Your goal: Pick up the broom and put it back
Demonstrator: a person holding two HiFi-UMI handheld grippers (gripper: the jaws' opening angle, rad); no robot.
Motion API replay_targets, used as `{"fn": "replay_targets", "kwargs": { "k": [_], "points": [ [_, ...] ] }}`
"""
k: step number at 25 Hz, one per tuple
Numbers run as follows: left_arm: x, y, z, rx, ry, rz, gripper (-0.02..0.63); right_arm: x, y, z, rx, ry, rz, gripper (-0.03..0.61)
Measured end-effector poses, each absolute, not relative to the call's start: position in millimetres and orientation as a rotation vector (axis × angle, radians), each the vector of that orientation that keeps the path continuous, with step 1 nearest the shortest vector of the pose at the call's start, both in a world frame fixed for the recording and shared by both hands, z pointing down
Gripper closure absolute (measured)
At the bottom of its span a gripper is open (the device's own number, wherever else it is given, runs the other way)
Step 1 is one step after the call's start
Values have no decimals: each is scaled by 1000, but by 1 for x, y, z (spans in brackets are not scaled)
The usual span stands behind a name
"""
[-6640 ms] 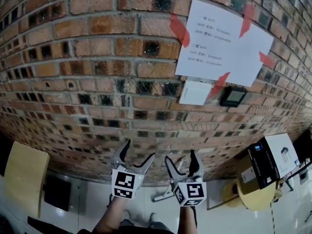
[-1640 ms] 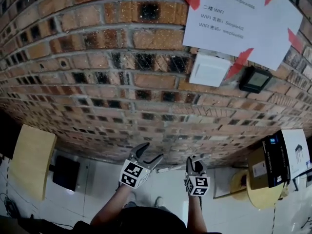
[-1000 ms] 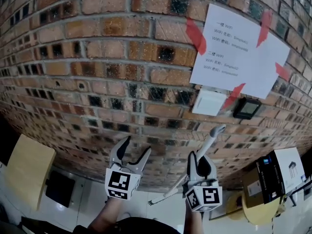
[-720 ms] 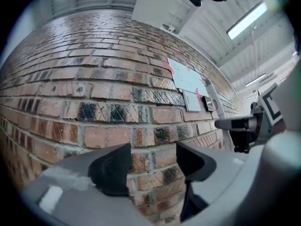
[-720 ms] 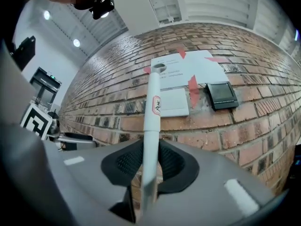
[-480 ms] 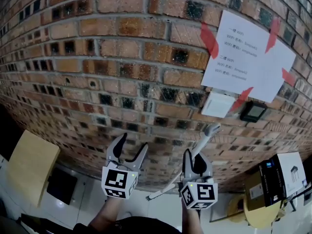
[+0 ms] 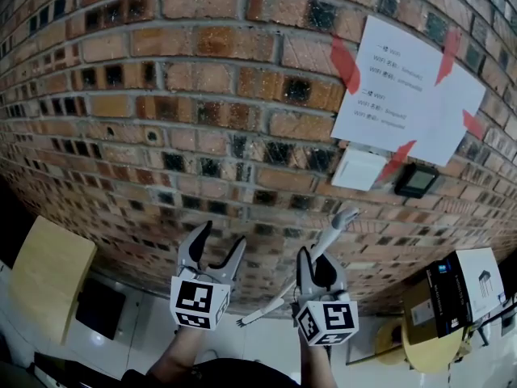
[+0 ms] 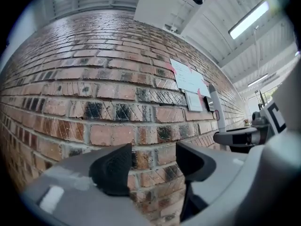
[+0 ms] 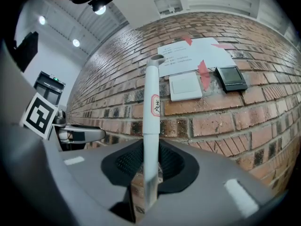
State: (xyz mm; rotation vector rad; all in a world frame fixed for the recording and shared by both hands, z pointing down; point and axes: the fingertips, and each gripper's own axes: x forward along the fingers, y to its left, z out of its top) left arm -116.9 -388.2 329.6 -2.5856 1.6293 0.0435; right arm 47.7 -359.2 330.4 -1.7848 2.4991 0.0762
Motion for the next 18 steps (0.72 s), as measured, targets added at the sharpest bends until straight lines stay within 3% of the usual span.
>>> {"fn": "replay_targets", "kwargs": {
  "k": [18],
  "points": [
    [-110,-384,356,-2665,1584,-20,314,44,-348,362,-1826,2511,-42,491]
  ]
}}
